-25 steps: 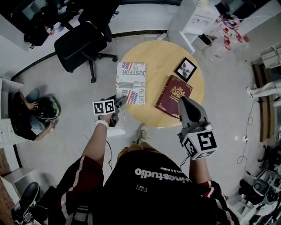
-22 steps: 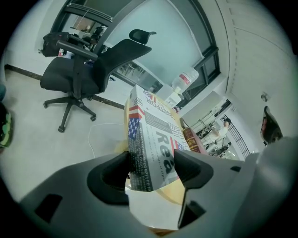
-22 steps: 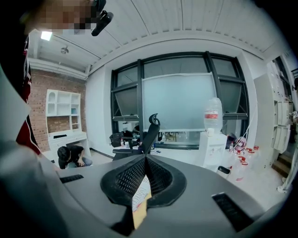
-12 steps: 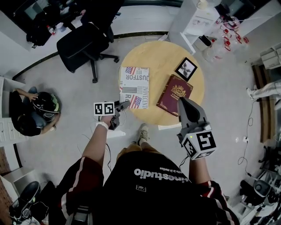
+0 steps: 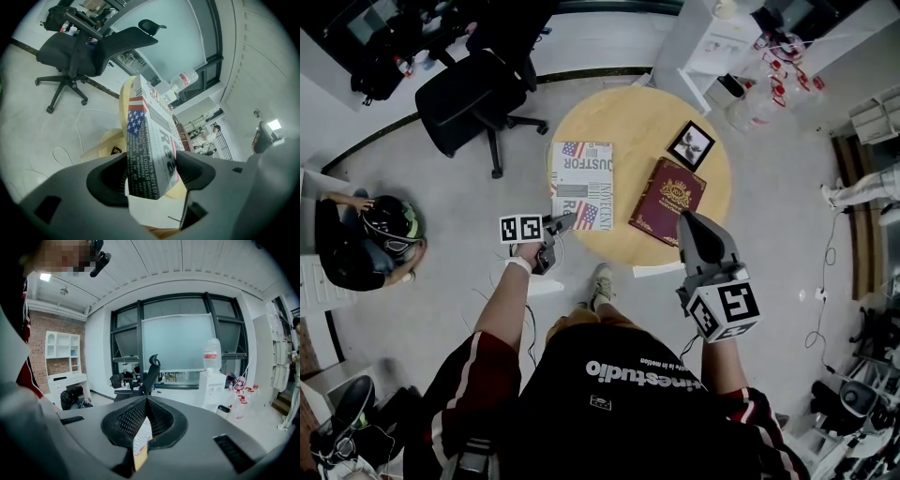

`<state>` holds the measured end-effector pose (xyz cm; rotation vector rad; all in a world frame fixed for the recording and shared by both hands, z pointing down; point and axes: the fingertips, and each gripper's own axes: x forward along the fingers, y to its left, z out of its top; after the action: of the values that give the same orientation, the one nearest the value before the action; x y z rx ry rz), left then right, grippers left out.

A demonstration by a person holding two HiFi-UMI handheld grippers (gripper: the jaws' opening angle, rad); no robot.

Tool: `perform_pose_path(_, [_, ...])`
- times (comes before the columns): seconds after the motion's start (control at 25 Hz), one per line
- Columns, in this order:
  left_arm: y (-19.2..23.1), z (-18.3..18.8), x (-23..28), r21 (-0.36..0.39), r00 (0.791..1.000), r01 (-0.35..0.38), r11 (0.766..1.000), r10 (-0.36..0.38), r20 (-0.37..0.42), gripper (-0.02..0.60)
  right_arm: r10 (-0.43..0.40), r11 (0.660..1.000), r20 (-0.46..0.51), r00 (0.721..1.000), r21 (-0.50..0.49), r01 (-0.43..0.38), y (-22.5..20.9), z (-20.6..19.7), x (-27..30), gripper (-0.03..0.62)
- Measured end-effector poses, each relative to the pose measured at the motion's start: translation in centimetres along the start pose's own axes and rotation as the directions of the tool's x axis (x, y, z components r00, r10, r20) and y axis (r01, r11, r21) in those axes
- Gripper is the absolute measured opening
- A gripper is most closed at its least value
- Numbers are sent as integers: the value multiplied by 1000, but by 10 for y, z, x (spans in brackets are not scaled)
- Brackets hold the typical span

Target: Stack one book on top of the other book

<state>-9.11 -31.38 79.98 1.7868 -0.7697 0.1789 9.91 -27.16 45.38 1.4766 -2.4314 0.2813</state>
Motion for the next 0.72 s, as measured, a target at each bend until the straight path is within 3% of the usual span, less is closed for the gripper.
perform_pose_path(0.32, [-4,-10,-12,-95,999,47,994,-48,-9,271,16,1000,11,1000,-5,-16,5,5,0,26])
perform_pose_path(0.72, [-22,-1,-41,-155,990,116,981,-102,95,199,29,1000,27,999,9,-29,24,9,-7,26])
